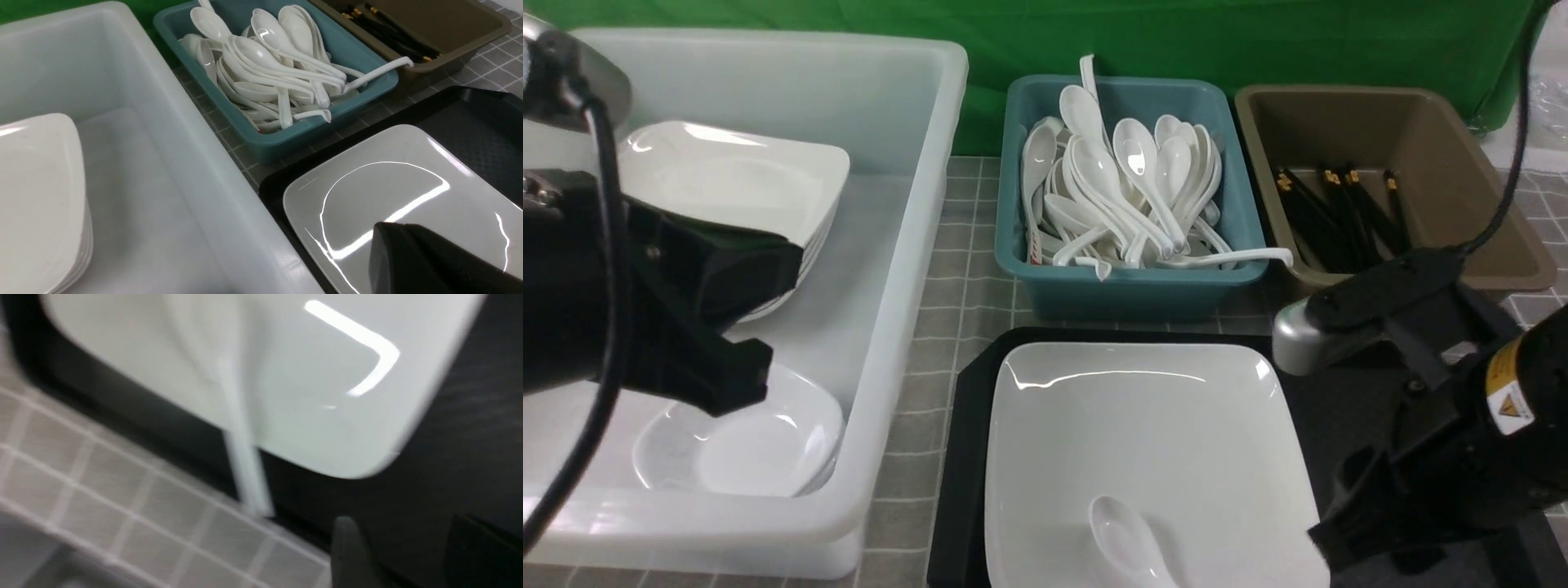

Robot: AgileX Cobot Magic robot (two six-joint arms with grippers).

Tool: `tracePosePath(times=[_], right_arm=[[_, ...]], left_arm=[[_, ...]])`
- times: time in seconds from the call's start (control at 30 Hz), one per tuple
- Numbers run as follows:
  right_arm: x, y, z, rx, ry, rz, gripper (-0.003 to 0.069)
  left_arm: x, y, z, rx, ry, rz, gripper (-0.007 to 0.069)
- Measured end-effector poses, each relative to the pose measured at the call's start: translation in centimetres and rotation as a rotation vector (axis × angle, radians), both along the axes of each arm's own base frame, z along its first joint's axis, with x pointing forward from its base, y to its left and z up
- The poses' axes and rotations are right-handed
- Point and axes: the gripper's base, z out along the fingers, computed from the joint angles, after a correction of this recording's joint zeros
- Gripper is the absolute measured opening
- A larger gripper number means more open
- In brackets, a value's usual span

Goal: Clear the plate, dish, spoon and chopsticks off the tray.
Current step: Use the right arm to grab a soup spoon from the plate

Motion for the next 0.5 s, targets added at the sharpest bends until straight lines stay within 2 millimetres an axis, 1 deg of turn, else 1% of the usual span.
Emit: tracePosePath(times=[0.03, 0.07, 0.13, 0.2, 0.27, 0.33, 0.5], right_arm=[[0.0, 0.2, -0.1, 0.002, 0.003, 0.004, 0.0356], [0.2, 1.1, -0.9, 0.012, 0.021, 0.020, 0.0360], [0.4, 3.1, -2.5, 0.013, 0.043, 0.058, 0.0367], [0.7, 4.4, -4.0, -0.001, 0.066, 0.080, 0.0386], [1.0, 5.7, -6.1, -0.034, 0.102, 0.101, 0.0415], [1.5, 6.4, -8.0, -0.064, 0.124, 0.114, 0.0440], [2.8, 6.9, -10.7, -0.098, 0.131, 0.111, 0.0440]], left_arm=[[0.0, 0.0, 0.0, 0.002, -0.001, -0.001, 0.0010], [0.0, 0.0, 0.0, 0.003, -0.003, -0.003, 0.0010], [-0.1, 0.0, 0.1, 0.012, -0.015, -0.010, 0.0010], [-0.2, 0.1, 0.2, 0.011, -0.020, -0.012, 0.0010], [-0.5, 0.2, 0.3, 0.009, -0.029, -0.013, 0.0010], [-0.8, 0.3, 0.4, 0.008, -0.031, -0.015, 0.0010], [-1.4, 0.6, 0.7, 0.004, -0.041, -0.018, 0.0010]])
